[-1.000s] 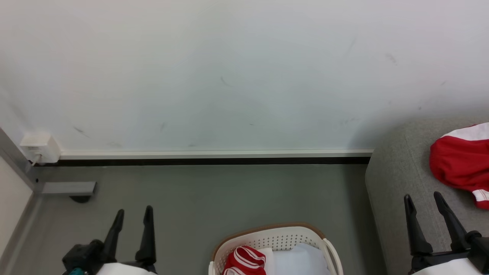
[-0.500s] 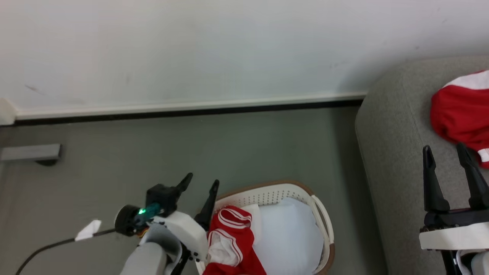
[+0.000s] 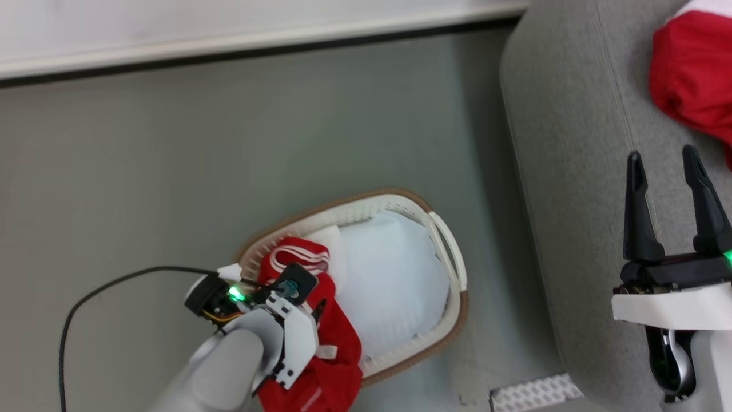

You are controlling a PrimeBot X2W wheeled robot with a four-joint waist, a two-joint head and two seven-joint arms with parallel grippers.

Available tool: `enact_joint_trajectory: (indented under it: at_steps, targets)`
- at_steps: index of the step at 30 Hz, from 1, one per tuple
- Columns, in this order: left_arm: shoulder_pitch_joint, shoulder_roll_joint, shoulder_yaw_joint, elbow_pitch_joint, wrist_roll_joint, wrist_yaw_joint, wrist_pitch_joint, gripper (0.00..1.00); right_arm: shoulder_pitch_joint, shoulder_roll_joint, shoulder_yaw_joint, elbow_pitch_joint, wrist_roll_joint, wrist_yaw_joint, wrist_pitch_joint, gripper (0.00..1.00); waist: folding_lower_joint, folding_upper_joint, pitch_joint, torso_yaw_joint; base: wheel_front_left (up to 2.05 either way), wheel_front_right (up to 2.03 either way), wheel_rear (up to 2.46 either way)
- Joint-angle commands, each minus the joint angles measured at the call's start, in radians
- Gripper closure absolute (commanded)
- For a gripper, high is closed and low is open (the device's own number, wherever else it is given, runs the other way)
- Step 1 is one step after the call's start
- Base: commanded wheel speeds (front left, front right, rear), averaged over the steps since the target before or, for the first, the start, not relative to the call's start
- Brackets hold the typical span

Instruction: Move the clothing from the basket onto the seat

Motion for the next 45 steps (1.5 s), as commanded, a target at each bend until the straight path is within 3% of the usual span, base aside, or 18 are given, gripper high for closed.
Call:
enact_joint_trajectory:
  at_steps: [1, 9, 18, 28, 30, 31, 32, 39, 45]
  targets:
    - [-0.037, 0.019, -0.024, 0.035, -0.005, 0.002, 0.006, 0.00, -0.026, 0.007, 0.007, -0.008, -0.002, -0.002, -0.003, 0.00, -0.0004, 0.0000, 0.083, -0.067, 0.00, 0.00, 0.00]
    - [-0.147, 0.053, -0.104, 0.184, -0.050, 0.002, 0.025, 0.00, -0.081, 0.032, 0.020, -0.039, 0.010, -0.002, -0.003, 0.00, -0.0004, 0.0000, 0.203, -0.135, 0.00, 0.00, 0.00]
    - [-0.227, 0.098, -0.148, 0.259, -0.062, 0.002, 0.050, 0.00, -0.113, 0.046, 0.033, -0.053, 0.031, -0.002, -0.003, 0.00, -0.0004, 0.0000, 0.301, -0.191, 0.00, 0.00, 0.00]
    - [-0.231, 0.137, -0.223, 0.296, -0.015, 0.002, 0.179, 0.02, -0.125, 0.046, 0.054, -0.055, 0.107, -0.002, -0.003, 0.00, -0.0004, 0.0000, 0.371, -0.251, 0.00, 0.00, 0.00]
    - [-0.228, 0.140, -0.236, 0.298, -0.020, 0.002, 0.195, 0.55, -0.125, 0.046, 0.055, -0.053, 0.114, -0.002, -0.003, 0.00, -0.0004, 0.0000, 0.372, -0.257, 0.00, 0.00, 0.00]
    - [-0.228, 0.140, -0.241, 0.299, -0.025, 0.002, 0.201, 0.69, -0.125, 0.046, 0.055, -0.052, 0.116, -0.002, -0.003, 0.00, -0.0004, 0.0000, 0.371, -0.258, 0.00, 0.00, 0.00]
    - [-0.228, 0.141, -0.245, 0.300, -0.031, 0.002, 0.208, 1.00, -0.126, 0.046, 0.056, -0.050, 0.119, -0.002, -0.003, 0.00, -0.0004, 0.0000, 0.370, -0.259, 0.00, 0.00, 0.00]
    - [-0.229, 0.116, -0.266, 0.300, -0.072, 0.002, 0.188, 1.00, -0.132, 0.046, 0.047, -0.037, 0.114, -0.002, -0.003, 0.00, -0.0004, 0.0000, 0.330, -0.245, 0.00, 0.00, 0.00]
    - [-0.187, 0.058, -0.281, 0.298, -0.130, 0.002, 0.140, 1.00, -0.117, 0.045, 0.028, -0.021, 0.079, -0.002, -0.003, 0.00, -0.0004, 0.0000, 0.209, -0.201, 0.00, 0.00, 0.00]
